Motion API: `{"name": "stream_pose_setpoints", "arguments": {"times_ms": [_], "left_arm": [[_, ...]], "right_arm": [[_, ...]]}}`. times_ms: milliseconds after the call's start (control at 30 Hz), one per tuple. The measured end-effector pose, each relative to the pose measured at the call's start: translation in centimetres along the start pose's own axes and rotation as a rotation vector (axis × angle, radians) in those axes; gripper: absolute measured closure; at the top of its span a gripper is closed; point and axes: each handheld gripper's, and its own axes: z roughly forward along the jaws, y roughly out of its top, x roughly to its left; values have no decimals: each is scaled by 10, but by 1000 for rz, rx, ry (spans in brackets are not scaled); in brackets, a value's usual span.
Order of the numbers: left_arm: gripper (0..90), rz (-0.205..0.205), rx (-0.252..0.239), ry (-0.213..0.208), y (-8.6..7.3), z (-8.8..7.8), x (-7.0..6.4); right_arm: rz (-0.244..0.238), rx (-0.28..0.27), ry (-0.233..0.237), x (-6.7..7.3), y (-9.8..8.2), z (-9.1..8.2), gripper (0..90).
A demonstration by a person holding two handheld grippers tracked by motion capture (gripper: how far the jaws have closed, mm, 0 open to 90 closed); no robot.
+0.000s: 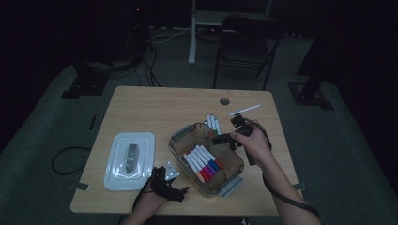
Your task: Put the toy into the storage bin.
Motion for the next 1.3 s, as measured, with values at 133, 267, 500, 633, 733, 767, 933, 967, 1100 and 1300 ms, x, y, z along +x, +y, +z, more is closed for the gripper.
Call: {"name": "stream_pose_setpoints", "arguments": {"times_ms": [133, 267, 500, 633, 733, 767, 933, 967, 1100, 1300], "left_arm": [[4, 0, -1, 1, 0, 0, 0], [4, 0, -2, 1, 0, 0, 0], [4, -1, -3, 1, 0, 0, 0], [5, -2, -3, 1, 0, 0, 0], [5, -2, -3, 1, 0, 0, 0], [5, -1, -2, 1, 0, 0, 0], [4, -1, -2, 1, 0, 0, 0], [4, -1, -3, 1, 0, 0, 0], [4, -1, -3, 1, 0, 0, 0], [4, -1, -3, 1, 0, 0, 0]], "right_arm": [[28, -45, -48, -16, 0, -15, 594], [106, -61, -113, -50, -2, -18, 598], [202, -13, -201, -90, -4, 12, 605], [218, 4, -245, -101, 0, 27, 607], [229, 4, -288, -107, 8, 48, 605], [229, 4, -288, -107, 8, 48, 605], [225, 32, -305, -113, 17, 70, 606], [222, 37, -314, -114, 19, 74, 606], [229, 64, -349, -121, 22, 87, 608], [219, 94, -368, -124, 29, 101, 620]]}}
